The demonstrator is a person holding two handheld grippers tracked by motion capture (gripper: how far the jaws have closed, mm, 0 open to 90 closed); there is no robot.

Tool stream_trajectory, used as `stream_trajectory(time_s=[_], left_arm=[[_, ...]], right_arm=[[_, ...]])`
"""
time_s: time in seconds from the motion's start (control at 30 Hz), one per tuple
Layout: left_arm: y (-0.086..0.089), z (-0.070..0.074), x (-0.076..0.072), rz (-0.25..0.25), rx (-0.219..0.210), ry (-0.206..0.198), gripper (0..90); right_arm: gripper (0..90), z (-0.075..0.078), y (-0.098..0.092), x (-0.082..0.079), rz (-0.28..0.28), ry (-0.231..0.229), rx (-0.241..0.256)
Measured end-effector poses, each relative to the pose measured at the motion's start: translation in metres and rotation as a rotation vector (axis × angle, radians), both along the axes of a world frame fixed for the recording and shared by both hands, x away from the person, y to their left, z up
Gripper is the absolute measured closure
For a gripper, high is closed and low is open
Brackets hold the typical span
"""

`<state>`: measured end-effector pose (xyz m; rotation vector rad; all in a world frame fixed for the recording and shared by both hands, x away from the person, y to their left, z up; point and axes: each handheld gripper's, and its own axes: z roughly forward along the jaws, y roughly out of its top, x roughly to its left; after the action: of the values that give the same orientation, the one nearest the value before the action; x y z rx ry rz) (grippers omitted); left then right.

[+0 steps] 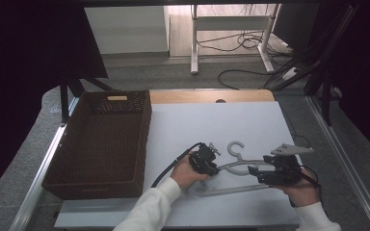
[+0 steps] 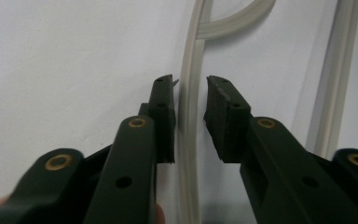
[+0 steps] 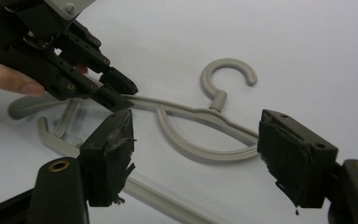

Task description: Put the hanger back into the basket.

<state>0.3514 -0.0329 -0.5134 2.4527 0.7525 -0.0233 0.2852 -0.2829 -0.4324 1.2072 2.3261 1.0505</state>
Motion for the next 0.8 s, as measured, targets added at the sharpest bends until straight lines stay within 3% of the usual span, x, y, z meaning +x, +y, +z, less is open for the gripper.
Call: stream_trajectory(time_s=[0.17, 0.4, 0.57, 0.67, 0.77, 0.8], left_arm=[[-0.004, 0.0, -0.005, -0.008, 0.043, -0.061, 79.8], [-0.006, 0.001, -0.006, -0.013, 0.054, -0.073, 81.2], [-0.003, 0.0, -0.003, 0.004, 0.024, -0.04, 81.9], [-0.001, 0.002, -0.004, 0.003, 0.01, -0.047, 81.9], [0.004, 0.011, -0.003, 0.023, -0.05, -0.043, 81.9], [0.004, 0.011, -0.003, 0.023, -0.05, -0.043, 81.9]], right_arm=[[27.0, 0.0, 0.0, 0.0, 0.0, 0.0, -0.002], [27.0, 0.0, 0.0, 0.0, -0.003, 0.0, 0.001], [27.0, 0.001, -0.002, 0.0, -0.009, -0.005, 0.002], [27.0, 0.002, -0.003, 0.0, -0.012, -0.008, 0.006], [27.1, 0.005, -0.006, 0.0, -0.024, -0.022, 0.017], [27.2, 0.006, -0.007, 0.0, -0.029, -0.023, 0.024]])
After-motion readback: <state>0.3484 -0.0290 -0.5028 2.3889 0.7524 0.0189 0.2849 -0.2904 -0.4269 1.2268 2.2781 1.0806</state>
